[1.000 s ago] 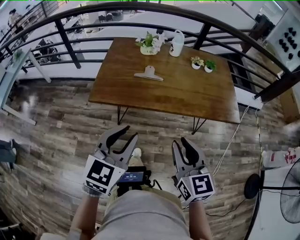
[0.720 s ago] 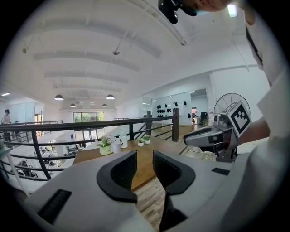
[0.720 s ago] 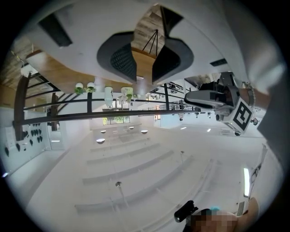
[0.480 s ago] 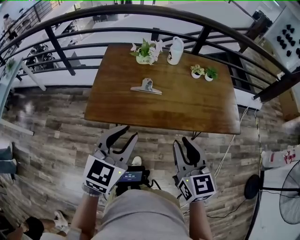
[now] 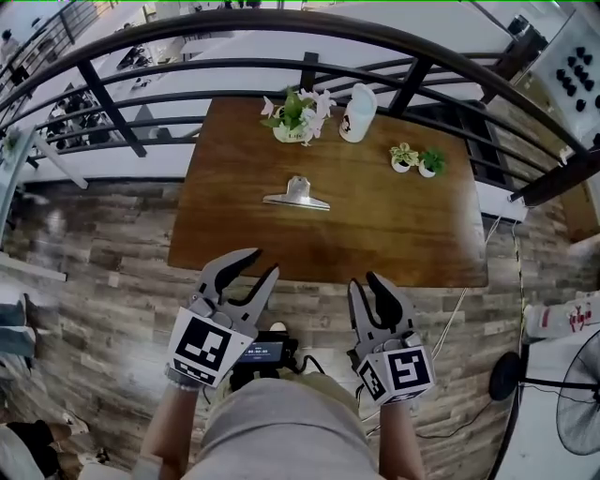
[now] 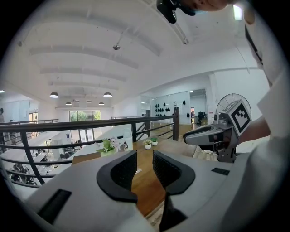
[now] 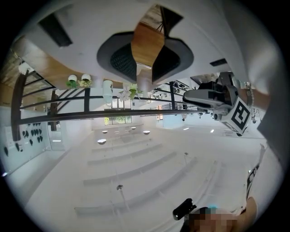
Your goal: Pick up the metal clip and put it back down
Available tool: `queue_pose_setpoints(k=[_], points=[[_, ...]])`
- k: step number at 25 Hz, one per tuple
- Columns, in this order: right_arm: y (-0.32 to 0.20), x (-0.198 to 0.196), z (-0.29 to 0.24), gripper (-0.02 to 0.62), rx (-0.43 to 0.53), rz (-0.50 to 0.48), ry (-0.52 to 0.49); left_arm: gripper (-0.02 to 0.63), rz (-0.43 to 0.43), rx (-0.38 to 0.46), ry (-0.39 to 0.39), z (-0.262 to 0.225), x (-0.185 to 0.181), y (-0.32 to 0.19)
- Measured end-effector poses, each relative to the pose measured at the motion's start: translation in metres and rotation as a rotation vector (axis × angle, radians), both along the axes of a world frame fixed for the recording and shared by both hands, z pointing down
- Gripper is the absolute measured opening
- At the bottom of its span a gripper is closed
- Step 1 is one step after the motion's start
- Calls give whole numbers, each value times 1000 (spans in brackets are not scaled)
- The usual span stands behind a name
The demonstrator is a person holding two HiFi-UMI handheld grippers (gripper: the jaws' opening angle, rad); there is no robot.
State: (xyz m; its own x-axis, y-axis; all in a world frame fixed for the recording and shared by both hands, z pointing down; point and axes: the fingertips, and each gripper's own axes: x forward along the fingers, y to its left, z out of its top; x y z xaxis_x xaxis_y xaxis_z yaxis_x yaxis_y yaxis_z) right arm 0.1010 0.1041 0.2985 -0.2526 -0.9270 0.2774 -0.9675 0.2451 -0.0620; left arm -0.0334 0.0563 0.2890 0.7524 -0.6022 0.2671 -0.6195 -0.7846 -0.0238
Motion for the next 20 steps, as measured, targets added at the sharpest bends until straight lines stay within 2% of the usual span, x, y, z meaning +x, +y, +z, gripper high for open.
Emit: queue_pose_setpoints(k=[9, 20], points=[[-36, -9, 7, 117, -11, -3, 30, 114, 6, -20, -2, 12, -8, -34], [-49, -13, 16, 117, -38, -31, 43, 114, -12, -27, -1, 15, -11, -43]])
